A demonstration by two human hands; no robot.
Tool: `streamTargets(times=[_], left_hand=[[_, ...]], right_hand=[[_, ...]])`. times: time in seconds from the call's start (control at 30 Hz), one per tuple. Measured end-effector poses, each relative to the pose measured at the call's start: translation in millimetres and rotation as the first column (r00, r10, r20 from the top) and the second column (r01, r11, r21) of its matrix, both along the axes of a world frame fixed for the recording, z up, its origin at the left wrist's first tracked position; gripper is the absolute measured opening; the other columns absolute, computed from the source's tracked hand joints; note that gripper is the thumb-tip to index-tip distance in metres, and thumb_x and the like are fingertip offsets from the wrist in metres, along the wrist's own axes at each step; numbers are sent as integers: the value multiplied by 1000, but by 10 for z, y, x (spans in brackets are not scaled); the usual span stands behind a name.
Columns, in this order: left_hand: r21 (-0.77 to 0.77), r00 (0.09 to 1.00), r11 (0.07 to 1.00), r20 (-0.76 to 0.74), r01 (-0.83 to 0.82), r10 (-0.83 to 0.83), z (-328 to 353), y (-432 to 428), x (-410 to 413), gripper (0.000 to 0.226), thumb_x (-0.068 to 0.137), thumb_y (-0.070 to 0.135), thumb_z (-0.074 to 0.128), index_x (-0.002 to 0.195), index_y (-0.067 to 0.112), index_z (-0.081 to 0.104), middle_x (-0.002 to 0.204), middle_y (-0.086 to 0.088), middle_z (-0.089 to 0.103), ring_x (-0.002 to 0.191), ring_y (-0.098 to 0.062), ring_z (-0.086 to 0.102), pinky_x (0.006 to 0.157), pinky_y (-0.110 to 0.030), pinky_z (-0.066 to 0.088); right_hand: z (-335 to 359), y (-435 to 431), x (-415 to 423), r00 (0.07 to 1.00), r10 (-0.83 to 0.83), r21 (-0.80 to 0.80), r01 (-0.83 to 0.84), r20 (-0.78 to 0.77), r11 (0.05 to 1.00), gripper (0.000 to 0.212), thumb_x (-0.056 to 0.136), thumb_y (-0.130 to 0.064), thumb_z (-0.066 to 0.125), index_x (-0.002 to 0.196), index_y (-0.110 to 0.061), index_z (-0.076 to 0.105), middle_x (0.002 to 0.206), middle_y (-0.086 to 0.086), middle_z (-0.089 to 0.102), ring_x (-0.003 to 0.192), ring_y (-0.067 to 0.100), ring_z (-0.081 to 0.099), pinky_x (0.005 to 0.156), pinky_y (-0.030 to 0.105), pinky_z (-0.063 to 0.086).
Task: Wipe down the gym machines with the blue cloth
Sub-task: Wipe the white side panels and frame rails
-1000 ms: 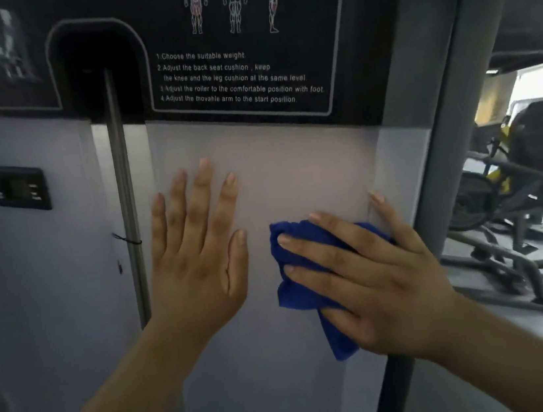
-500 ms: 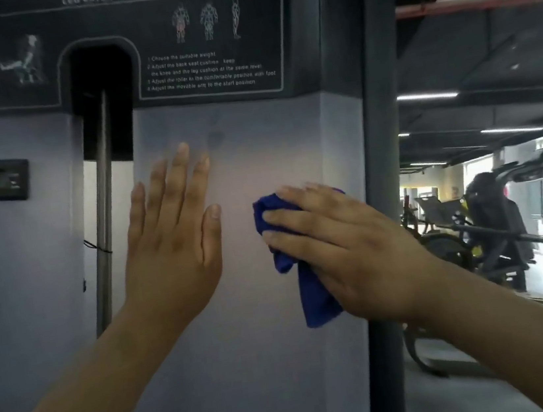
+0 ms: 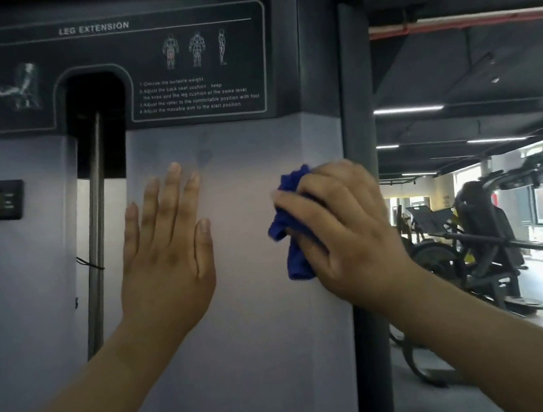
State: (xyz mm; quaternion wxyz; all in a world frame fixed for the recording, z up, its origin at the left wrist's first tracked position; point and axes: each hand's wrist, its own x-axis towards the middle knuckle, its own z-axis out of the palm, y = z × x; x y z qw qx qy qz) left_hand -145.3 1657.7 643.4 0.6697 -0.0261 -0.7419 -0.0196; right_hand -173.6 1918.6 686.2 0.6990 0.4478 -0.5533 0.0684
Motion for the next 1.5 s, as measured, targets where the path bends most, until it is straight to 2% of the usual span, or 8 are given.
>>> streamTargets(times=[0.1, 0.3, 0.43, 0.6, 0.77, 0.97, 1.1, 1.5], left_hand=[[-7, 1000, 1000, -4, -4, 4, -9, 4, -3, 62, 116, 33, 24, 176, 18, 13, 184, -2, 6, 170, -25, 4, 136, -60, 11], [29, 1000, 1000, 19, 6, -7, -77, 39, 2, 63, 116, 36, 19, 176, 20, 9, 184, 0, 3, 170, -23, 1, 136, -60, 9], [3, 1000, 1000, 23, -3, 3, -188, 59, 15, 64, 116, 36, 22, 176, 16, 11, 184, -3, 5, 170, -26, 2, 135, -63, 11], [24, 998, 999, 55, 35, -37, -234, 54, 41, 65, 116, 39, 24, 176, 21, 9, 184, 2, 3, 170, -22, -1, 136, -61, 9], [-24, 996, 997, 69, 66, -64, -482, 10, 96, 65, 116, 40, 31, 176, 20, 15, 184, 1, 8, 170, -23, 4, 135, -63, 14], [43, 990, 995, 105, 88, -92, -771, 25, 112, 67, 116, 45, 30, 176, 19, 14, 184, 1, 7, 170, -22, 5, 135, -62, 16], [8, 993, 999, 110, 50, -51, -846, 1, 115, 68, 117, 47, 29, 176, 18, 13, 184, 0, 8, 170, -23, 6, 135, -61, 18], [51, 994, 999, 106, 12, -17, -1249, -79, 125, 70, 117, 52, 30, 175, 14, 19, 183, -1, 13, 170, -23, 12, 134, -52, 15]], right_hand=[[-122, -2, 5, 999, 1, 251, -11, 38, 968, 34, 106, -13, 68, 138, -3, 72, 142, 17, 66, 146, 39, 53, 121, 56, 41], [-115, -62, 58, 985, -17, 141, -7, 171, 990, 44, 107, -12, 60, 150, -4, 60, 167, 12, 46, 165, 34, 22, 130, 58, 29], [-207, 68, 11, 995, -102, 421, 100, -16, 902, 41, 108, -17, 60, 147, -8, 65, 164, 11, 51, 163, 33, 29, 131, 55, 29], [104, 2, 87, 987, -60, 179, 33, 152, 983, 39, 110, -23, 60, 145, -7, 66, 162, 11, 52, 164, 33, 27, 129, 57, 30], [-278, 55, 79, 993, -112, 476, 115, -35, 872, 36, 110, -36, 62, 136, -15, 75, 157, 8, 60, 161, 29, 35, 128, 55, 33], [168, -150, 111, 976, -211, 255, 190, 58, 948, 44, 111, -37, 58, 148, -15, 65, 165, 7, 50, 164, 31, 26, 133, 55, 22], [-82, -152, 156, 943, -311, 512, 328, -121, 794, 52, 113, -44, 49, 160, -21, 54, 173, 2, 39, 166, 27, 22, 133, 52, 21], [284, -543, 247, 856, -465, 509, 511, -226, 693, 60, 113, -47, 31, 168, -25, 39, 178, 2, 27, 165, 34, 23, 132, 53, 24]])
